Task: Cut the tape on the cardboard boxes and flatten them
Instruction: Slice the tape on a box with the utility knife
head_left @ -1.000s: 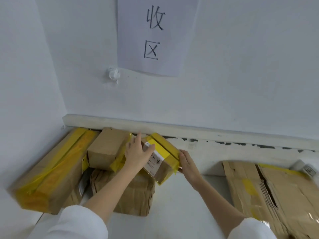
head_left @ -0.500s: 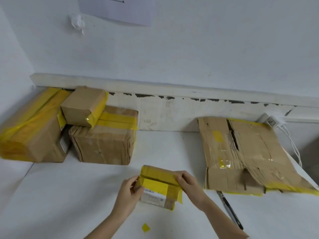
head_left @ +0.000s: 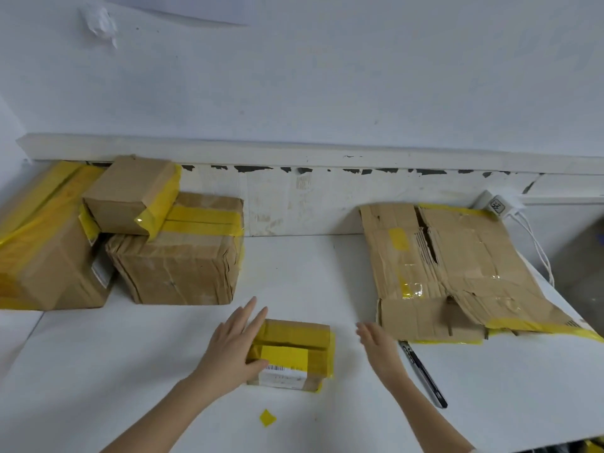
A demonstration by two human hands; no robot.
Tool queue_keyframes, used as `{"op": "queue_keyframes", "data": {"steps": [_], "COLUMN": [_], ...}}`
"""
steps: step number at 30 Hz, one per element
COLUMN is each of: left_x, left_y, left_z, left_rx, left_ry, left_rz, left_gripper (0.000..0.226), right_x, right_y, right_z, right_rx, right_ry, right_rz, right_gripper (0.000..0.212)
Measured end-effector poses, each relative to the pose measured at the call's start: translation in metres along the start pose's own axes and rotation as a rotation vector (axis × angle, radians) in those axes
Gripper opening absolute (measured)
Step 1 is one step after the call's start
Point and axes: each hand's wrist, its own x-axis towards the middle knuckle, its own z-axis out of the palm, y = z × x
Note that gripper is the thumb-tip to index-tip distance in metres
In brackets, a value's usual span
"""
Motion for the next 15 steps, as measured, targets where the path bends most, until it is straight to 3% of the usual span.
{"op": "queue_keyframes", "data": {"steps": [2, 4, 7, 11, 15], "left_x": [0.01, 0.019, 0.027, 0.032, 0.02], "left_y": [0.004, 0.01, 0.02, 0.022, 0.031], "left_z": [-0.007, -0.008, 0.0, 0.011, 0.015], "left_rx": [0.084, 0.116, 0.162, 0.199, 0.211], "left_ry": [-0.077, -0.131, -0.12, -0.08, 0.065], "left_rz": [0.106, 0.176, 0.172, 0.1, 0.12], "left_gripper": [0.08, 0.074, 0.062, 0.054, 0.049], "right_x": [-0.001, -0.005, -0.009, -0.005, 0.0], "right_y": [0.027, 0.051, 0.069, 0.076, 0.076], "right_z": [-0.024, -0.04, -0.05, -0.056, -0.061], "right_rx": [-0.222, -0.424, -0.622, -0.707, -0.725], "right_ry": [0.232, 0.314, 0.255, 0.204, 0.003], "right_rz": [0.055, 0.174, 0.356, 0.368, 0.299], "right_gripper": [0.014, 0.02, 0.037, 0.028, 0.017]}}
